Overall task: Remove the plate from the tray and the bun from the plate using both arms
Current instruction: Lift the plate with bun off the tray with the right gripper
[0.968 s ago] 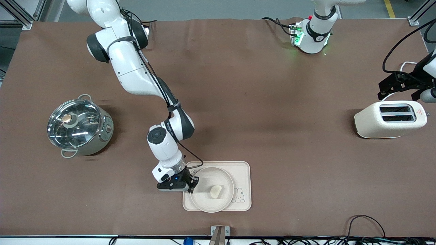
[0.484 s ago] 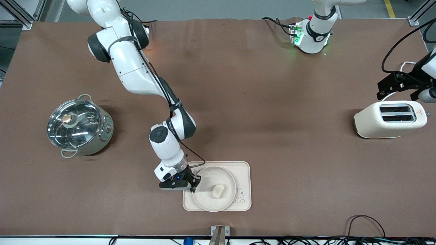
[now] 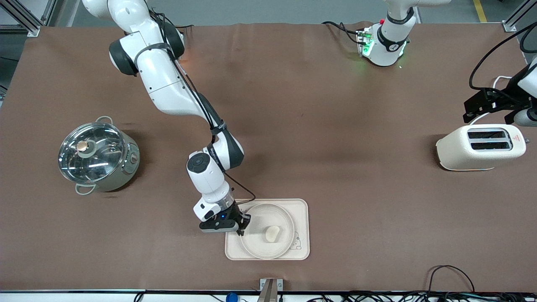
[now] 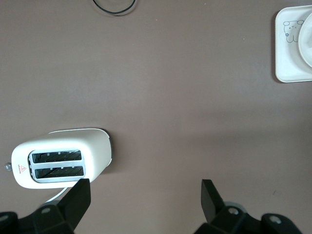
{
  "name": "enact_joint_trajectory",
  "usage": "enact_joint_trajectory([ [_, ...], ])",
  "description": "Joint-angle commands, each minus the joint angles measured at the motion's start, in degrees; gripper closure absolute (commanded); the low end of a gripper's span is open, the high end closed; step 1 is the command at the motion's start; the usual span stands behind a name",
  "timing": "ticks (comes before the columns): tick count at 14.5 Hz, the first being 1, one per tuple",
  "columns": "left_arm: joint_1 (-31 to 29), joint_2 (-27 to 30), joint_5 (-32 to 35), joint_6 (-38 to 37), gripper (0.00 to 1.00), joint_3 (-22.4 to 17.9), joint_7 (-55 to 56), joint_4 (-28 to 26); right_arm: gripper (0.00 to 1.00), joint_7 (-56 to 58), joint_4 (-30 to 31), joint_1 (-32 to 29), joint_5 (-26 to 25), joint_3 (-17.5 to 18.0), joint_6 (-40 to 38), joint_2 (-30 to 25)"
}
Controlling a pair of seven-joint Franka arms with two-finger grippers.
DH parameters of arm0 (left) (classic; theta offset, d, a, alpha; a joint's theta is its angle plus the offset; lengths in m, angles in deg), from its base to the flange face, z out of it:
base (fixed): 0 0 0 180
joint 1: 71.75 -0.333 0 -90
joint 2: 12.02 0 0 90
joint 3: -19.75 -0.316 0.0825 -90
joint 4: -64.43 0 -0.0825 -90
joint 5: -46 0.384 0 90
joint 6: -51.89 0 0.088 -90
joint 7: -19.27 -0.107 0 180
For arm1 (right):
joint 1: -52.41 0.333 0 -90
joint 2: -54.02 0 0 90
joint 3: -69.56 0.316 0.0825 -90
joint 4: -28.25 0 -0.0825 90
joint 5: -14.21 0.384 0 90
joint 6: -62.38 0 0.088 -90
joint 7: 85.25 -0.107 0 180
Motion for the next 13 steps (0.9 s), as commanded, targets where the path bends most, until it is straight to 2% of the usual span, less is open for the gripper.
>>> enact_joint_trajectory([
  [1,0.13,-0.07,0.60,-0.45,0.00,0.10,-0.05,0.71,1.00,0.47,9.12,0.10,0.13,1.08,-0.64,-7.84],
  [6,0.13,-0.07,0.60,-0.45,0.00,0.10,-0.13,0.71,0.99,0.12,28.87,0.36,0.13,5.29,1.63,-22.25],
  [10,0.47,0.02,0.52,-0.53,0.00,0.28,0.48,0.62,1.00,-0.41,46.72,0.37,0.13,9.42,14.18,-30.09],
  [13,0.48,0.02,0.52,-2.89,0.00,0.98,-0.22,0.36,1.00,-0.76,56.75,1.76,0.13,10.84,24.11,-31.33],
])
